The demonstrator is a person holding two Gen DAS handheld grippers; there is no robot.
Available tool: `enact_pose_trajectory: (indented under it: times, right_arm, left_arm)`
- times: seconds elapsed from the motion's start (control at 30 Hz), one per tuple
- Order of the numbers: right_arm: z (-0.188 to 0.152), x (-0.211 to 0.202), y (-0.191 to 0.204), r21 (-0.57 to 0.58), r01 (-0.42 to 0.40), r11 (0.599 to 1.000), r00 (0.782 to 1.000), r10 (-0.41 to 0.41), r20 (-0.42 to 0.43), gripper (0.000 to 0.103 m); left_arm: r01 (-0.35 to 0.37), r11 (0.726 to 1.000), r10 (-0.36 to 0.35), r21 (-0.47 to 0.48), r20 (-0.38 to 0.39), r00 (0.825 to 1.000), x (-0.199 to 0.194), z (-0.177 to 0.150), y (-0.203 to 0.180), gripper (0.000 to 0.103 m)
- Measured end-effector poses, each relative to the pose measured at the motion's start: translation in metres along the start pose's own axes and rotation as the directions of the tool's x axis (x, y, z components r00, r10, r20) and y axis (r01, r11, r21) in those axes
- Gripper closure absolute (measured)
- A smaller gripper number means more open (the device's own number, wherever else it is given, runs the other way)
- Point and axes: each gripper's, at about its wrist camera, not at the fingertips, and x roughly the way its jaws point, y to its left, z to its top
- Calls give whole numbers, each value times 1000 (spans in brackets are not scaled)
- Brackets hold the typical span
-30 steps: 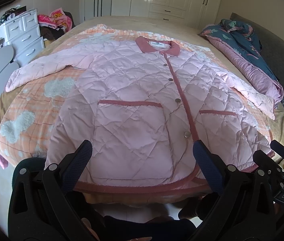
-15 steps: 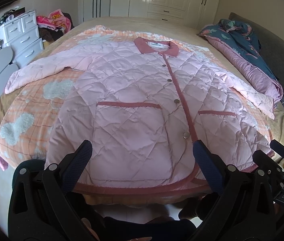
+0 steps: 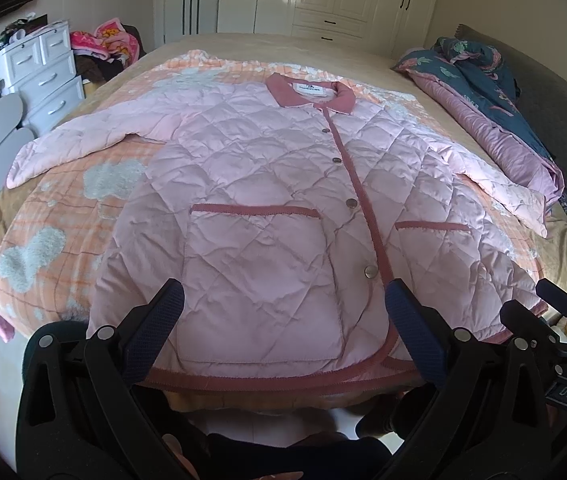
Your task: Fold large clothes
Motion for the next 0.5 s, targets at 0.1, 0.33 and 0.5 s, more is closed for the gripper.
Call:
enact_pose_trajectory:
  times: [0.1,0.33,0.5]
  right_arm:
    - [0,2,0,-2,-4,1000,1000,4,-5,4]
    - [4,10,0,0,2,1000,1000,-2,-18,4]
    - [17,17,-2,-3,16,1000,1000,-16,-17,4]
  left_arm:
    - [2,1000,-2,1,-2,1000,1,1,1,9]
    - [6,1000,-6,2,-4,1000,5,3,1,9]
    - [12,1000,-11,-12,3,1000,15,19,6,9]
